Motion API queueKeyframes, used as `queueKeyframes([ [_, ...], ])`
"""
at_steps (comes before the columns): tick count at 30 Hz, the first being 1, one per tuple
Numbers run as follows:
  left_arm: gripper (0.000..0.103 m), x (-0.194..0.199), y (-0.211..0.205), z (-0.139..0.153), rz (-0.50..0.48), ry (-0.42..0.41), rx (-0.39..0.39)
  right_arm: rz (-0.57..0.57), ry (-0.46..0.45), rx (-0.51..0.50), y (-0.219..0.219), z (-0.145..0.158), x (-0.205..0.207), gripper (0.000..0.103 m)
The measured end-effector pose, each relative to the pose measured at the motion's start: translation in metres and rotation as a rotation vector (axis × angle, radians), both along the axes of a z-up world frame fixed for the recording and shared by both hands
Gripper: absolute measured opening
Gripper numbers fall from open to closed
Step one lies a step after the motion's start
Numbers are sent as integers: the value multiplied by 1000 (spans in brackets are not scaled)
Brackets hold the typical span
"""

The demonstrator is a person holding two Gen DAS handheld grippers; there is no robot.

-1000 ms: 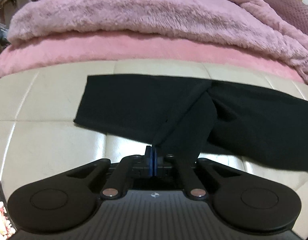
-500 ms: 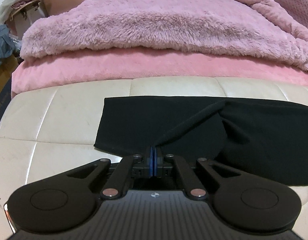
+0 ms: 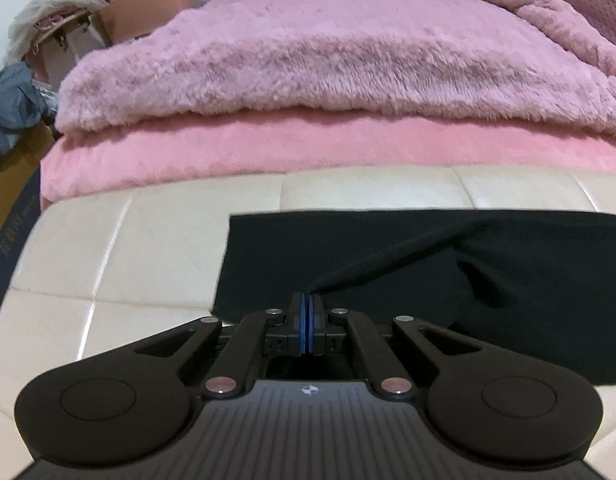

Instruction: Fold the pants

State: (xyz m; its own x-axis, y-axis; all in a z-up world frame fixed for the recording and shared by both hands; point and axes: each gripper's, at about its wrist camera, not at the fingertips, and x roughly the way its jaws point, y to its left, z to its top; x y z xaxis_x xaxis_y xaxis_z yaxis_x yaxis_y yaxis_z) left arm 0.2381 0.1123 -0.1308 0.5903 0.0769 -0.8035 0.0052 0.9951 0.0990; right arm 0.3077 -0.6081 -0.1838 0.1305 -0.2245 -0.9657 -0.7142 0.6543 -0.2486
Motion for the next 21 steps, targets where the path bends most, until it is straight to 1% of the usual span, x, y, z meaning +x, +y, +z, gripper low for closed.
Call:
queueKeyframes([
  [4,0,8,0,12,-11,-25,65,-27,-103,19,-2,25,-25,1],
  [6,0,13,3,22,-13,-40,80,-45,-153,20,-2,37,-33,1],
  [8,0,20,5,31,-34,-51,110,-66,-182,33,-2,44,-39,1],
  [12,0,44,6,41,-83,-26,172,-103,-218,26,-4,52,-48,0],
  [15,0,62,4,37,-114,19,205,-144,-221,37,-8,56,-49,0],
  [18,0,78,-1,22,-144,60,245,-174,-222,29,-11,47,-39,0],
  [21,0,92,-4,7,-156,99,260,-199,-223,32,-12,34,-30,0],
])
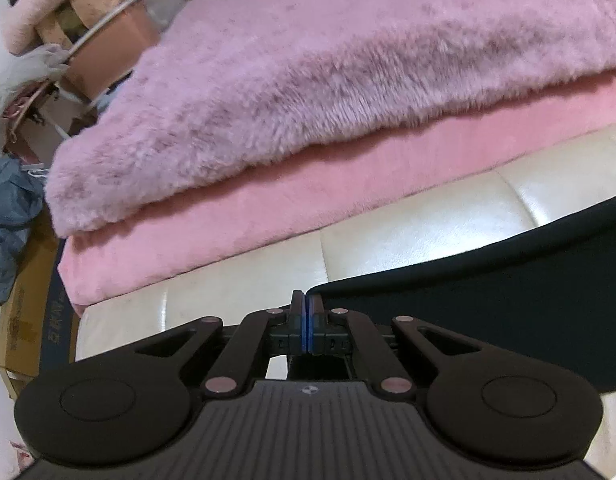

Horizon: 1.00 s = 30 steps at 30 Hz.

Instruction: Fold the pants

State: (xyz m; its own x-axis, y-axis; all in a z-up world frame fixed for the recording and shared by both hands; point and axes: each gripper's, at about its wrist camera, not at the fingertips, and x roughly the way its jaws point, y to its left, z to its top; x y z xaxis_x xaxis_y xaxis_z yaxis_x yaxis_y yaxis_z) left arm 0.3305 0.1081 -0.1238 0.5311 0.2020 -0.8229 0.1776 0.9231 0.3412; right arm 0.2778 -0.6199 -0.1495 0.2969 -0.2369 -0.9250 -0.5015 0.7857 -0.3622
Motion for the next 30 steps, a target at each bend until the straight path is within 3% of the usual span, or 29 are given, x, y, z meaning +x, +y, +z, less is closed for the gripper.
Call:
queueKeyframes([
  [6,0,22,-4,-27,-13,53,37,-15,12,-18,4,-33,17,0],
  [11,0,27,-4,-35,-2,45,39,-38,0,-20,4,-47,22,0],
  [20,0,-10,6,9,-19,-49,-4,-31,-62,37,1,2,-12,0],
  [23,0,-10,7,11,-22,-44,-2,-42,-94,39,1,16,-19,0],
  [30,0,7,3,-11,20,-23,-3,-82,-109,10,4,-11,5,0],
])
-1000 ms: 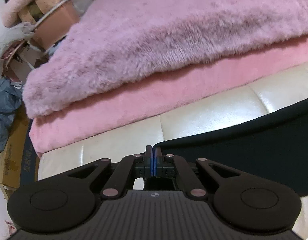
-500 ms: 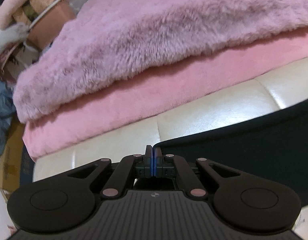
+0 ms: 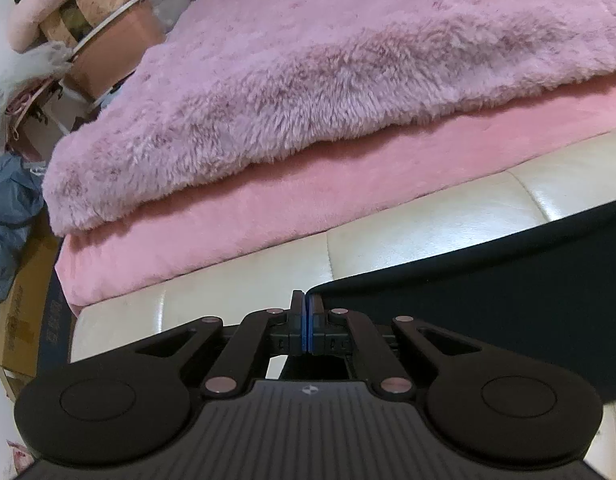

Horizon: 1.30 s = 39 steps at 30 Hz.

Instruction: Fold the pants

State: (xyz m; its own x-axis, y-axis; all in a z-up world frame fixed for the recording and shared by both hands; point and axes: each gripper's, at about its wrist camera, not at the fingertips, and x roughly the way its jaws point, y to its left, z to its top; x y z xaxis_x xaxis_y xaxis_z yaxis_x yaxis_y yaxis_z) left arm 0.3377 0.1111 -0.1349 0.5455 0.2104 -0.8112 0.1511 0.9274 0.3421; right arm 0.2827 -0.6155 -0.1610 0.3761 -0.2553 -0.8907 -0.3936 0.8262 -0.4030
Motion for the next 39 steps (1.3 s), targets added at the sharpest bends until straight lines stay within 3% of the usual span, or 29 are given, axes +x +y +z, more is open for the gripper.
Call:
queueKeyframes([
  [7,1,13,-4,-21,12,11,7,-60,-14,-9,2,-34,13,0],
  [8,3,14,-3,-22,20,8,-2,-66,-20,-16,3,-37,13,2],
  [9,13,15,-1,-22,33,0,-11,-77,-30,-21,5,-39,13,5],
  [10,17,14,1,-21,44,-13,-35,-90,-41,-19,8,-39,12,8],
  [13,26,5,14,-6,76,-65,-113,-112,-99,-29,16,-34,7,35],
  [14,29,1,20,1,90,-86,-138,-117,-121,-36,20,-29,4,36],
  [17,35,-21,46,23,149,-151,-276,-164,-196,-10,36,-12,-6,36],
  [20,36,-46,72,27,235,-177,-442,-255,-267,131,58,5,-18,36],
  [23,36,-74,92,14,327,-193,-598,-346,-307,293,89,10,-32,36],
  [25,36,-92,105,-2,413,-200,-747,-413,-315,399,111,6,-43,36],
  [29,36,-112,121,-43,588,-217,-991,-480,-314,538,161,-9,-63,36],
  [33,36,-113,130,-70,722,-257,-1154,-551,-343,616,200,-22,-74,36],
  [37,35,-103,128,-81,773,-270,-1183,-597,-334,636,222,-36,-76,36],
  [38,31,-102,127,-82,776,-279,-1183,-604,-317,626,227,-41,-74,36],
  [39,19,-101,126,-82,775,-286,-1181,-609,-312,612,230,-45,-74,37],
])
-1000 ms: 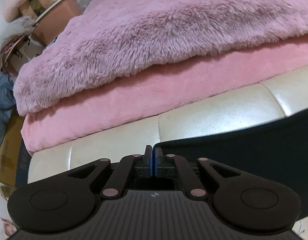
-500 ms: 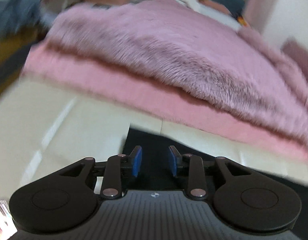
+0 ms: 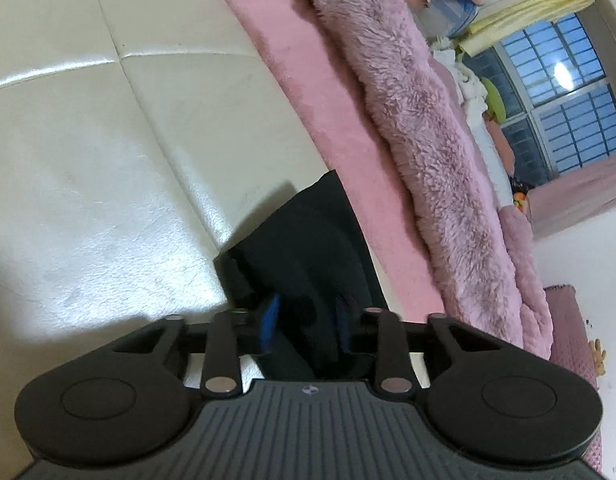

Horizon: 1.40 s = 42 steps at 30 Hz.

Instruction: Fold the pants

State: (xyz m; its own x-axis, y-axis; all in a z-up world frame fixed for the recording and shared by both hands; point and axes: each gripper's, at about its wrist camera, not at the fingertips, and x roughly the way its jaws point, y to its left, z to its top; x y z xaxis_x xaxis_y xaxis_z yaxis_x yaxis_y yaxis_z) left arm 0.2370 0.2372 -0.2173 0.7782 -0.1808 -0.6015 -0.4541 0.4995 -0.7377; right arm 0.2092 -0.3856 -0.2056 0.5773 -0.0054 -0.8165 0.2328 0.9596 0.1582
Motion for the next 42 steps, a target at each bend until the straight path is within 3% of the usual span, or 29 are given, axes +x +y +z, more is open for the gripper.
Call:
queueKeyframes([
  [1,7,3,-1,1,-6,-1,11,2,-3,-14,2,-1,0,38],
  [3,0,4,-4,5,-23,-1,71,11,2,-38,6,-2,1,40],
  [7,0,0,-9,31,-70,-8,212,37,28,-76,9,-2,5,43],
  [14,0,22,-10,74,-226,144,536,47,34,-78,8,-2,7,46],
  [16,0,22,0,71,-249,140,497,46,30,-73,6,-3,7,46],
  [18,4,19,10,65,-268,113,373,47,27,-70,6,-3,7,47],
  [20,18,10,12,57,-256,88,264,54,25,-75,8,-3,6,50],
  [22,39,3,10,45,-239,65,142,63,22,-78,10,-4,6,54],
  [23,41,1,9,38,-221,69,100,66,21,-78,11,-4,6,58],
  [29,39,5,5,11,-77,113,58,101,18,-98,18,-6,6,63],
  [30,23,5,4,11,-63,112,71,102,15,-91,16,-6,5,63],
  [31,1,7,2,12,-55,125,102,101,11,-84,15,-6,4,62],
  [33,1,10,-5,20,-62,110,165,96,5,-74,14,-5,3,62],
  [36,0,8,-24,53,-132,1,293,94,3,-71,14,-4,4,61],
  [42,0,3,-123,124,-472,-200,619,34,-27,-33,9,7,1,46],
])
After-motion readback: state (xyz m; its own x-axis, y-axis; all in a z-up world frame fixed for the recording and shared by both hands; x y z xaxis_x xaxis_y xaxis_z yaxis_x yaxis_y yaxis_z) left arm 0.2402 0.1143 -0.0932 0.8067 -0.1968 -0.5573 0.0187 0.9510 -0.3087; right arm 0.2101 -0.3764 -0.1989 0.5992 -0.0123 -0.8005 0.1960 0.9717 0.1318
